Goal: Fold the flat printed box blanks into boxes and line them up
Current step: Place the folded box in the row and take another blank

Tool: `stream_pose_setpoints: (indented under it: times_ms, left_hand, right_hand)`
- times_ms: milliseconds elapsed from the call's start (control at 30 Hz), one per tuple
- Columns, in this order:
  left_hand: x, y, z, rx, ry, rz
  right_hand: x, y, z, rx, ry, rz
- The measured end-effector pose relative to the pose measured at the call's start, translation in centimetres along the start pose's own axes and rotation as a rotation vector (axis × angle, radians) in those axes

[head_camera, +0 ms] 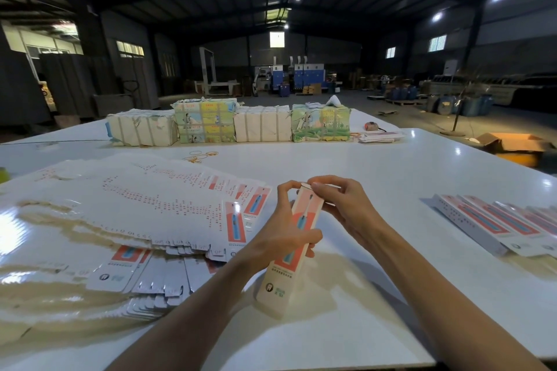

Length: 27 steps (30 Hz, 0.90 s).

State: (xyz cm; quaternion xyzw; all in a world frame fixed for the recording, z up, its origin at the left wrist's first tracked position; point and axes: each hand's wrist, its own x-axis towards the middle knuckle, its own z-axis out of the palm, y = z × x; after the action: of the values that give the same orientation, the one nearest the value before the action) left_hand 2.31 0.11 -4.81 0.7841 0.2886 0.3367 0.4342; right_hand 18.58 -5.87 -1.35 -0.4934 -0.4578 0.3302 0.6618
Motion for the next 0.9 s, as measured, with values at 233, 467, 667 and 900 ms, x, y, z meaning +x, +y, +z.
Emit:
stream_pose_setpoints:
  times_ms: [233, 467, 667, 900]
  left_hand:
    - [0.1, -0.04, 0.01, -0.002, 0.021, 0.057]
    - [0.19, 0.33, 0.24, 0.088, -0.004, 0.067]
    - [0.16, 0.11, 0.16, 0.083, 0.025, 0.057]
    - [0.3, -0.31, 0.13, 0.035, 0.022, 0.061]
  right_hand:
    - [-0.05, -0.65, -0.04, 0.046, 0.014, 0.02]
    - [-0.06, -0.72, -0.74, 0.095, 0.031, 0.045]
    - [0.09, -0.35, -0.48, 0.103, 0.0, 0.068]
    - [0.23, -0.47, -0.55, 0.069, 0.021, 0.075]
